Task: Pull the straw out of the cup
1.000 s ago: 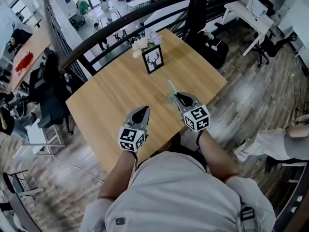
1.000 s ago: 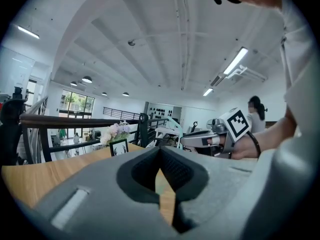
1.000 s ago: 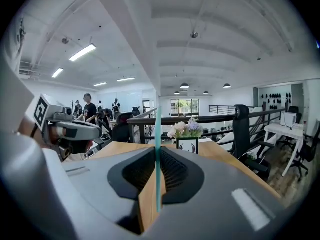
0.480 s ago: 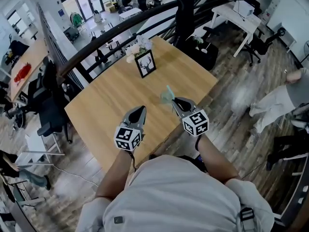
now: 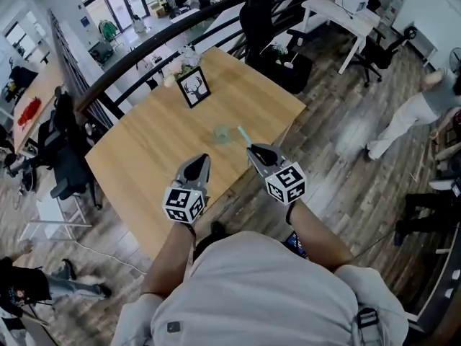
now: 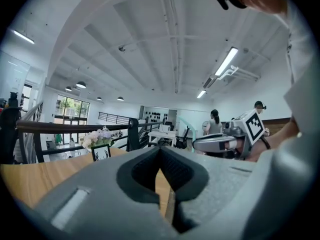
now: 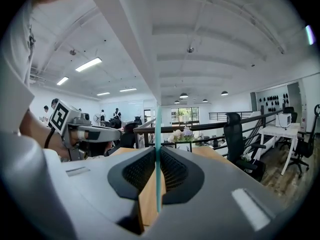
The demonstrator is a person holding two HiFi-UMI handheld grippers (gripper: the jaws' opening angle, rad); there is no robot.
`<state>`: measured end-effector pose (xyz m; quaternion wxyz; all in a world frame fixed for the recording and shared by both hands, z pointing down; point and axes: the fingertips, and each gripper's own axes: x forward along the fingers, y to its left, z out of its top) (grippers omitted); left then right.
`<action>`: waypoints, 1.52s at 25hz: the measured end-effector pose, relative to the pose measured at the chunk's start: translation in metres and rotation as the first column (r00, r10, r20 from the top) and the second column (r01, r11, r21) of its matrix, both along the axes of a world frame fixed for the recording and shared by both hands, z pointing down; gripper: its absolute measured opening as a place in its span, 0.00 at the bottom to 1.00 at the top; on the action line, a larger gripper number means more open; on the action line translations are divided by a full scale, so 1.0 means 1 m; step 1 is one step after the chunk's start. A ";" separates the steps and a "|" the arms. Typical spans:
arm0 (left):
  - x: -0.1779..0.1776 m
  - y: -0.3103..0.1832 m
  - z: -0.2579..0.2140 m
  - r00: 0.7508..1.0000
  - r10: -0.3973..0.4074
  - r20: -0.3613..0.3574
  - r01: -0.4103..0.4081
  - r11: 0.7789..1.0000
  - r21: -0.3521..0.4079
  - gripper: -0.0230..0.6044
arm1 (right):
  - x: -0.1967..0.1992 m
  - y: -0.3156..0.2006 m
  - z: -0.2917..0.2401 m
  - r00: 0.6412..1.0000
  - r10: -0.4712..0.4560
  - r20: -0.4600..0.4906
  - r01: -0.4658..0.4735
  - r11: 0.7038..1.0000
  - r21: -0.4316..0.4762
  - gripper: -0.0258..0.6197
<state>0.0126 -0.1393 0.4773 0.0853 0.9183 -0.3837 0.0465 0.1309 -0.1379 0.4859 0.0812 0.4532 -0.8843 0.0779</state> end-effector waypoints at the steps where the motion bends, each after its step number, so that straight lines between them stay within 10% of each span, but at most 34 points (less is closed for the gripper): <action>1: 0.008 0.007 0.002 1.000 -0.006 -0.003 0.006 1.000 0.000 0.04 | 0.007 0.008 0.001 1.000 -0.005 0.002 0.005 1.000 0.004 0.11; 38: 0.052 0.173 -0.003 0.993 -0.121 -0.016 0.121 0.992 0.020 0.04 | 0.041 0.169 -0.016 0.988 -0.142 0.069 0.138 0.989 0.048 0.10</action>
